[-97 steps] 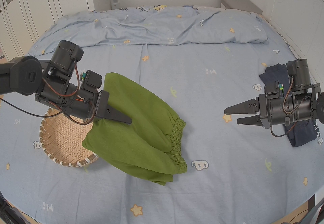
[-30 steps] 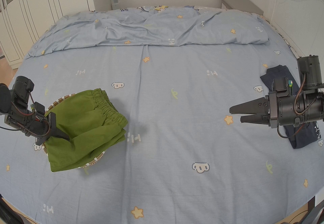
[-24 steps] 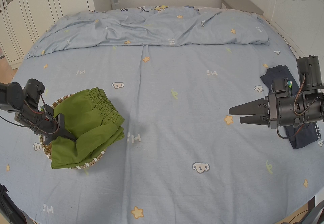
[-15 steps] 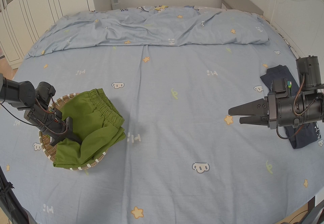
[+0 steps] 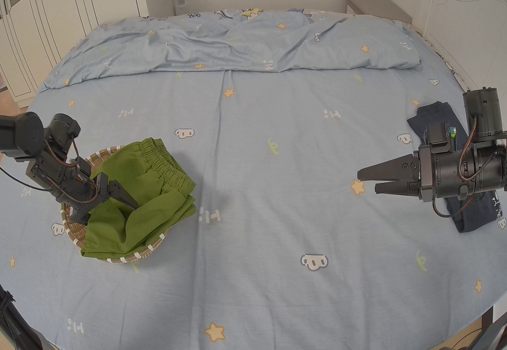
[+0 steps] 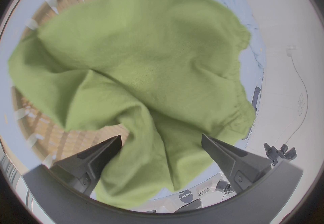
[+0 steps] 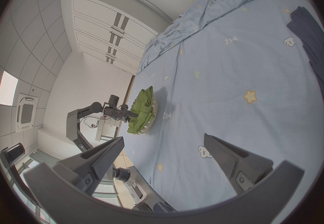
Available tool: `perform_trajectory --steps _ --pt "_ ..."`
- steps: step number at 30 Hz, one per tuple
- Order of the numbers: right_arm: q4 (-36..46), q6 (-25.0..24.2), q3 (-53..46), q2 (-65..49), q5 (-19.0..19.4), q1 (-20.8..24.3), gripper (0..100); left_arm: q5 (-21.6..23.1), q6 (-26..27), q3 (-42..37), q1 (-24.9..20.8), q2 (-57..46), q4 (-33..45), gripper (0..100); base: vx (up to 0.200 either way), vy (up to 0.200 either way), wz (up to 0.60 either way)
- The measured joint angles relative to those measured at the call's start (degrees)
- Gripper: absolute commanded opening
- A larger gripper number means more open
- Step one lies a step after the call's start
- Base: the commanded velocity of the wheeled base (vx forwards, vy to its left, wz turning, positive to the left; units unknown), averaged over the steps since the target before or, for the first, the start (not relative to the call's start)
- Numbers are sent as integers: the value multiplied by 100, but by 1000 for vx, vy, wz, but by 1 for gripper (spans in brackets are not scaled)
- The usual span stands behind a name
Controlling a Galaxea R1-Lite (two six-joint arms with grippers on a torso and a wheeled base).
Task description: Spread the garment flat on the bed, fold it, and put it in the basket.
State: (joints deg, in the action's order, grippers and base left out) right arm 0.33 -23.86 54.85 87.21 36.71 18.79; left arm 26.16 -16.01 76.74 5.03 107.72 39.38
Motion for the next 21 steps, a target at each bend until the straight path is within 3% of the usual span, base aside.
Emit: perform_trajectory --steps 4,12,17,21 --pt "0 0 6 -9 0 -10 100 -173 6 -1 26 -542 263 100 0 0 0" --pt "-15 148 -52 -196 -127 -44 100 -965 17 -100 34 -1792 597 100 0 0 0" --pt "-35 747 -529 -739 -345 -74 100 -1251 17 -474 -328 -2826 291 100 0 0 0" --pt "-43 1284 -1196 -1423 -556 -193 100 -1602 28 -1172 -797 -3716 -429 100 0 0 0"
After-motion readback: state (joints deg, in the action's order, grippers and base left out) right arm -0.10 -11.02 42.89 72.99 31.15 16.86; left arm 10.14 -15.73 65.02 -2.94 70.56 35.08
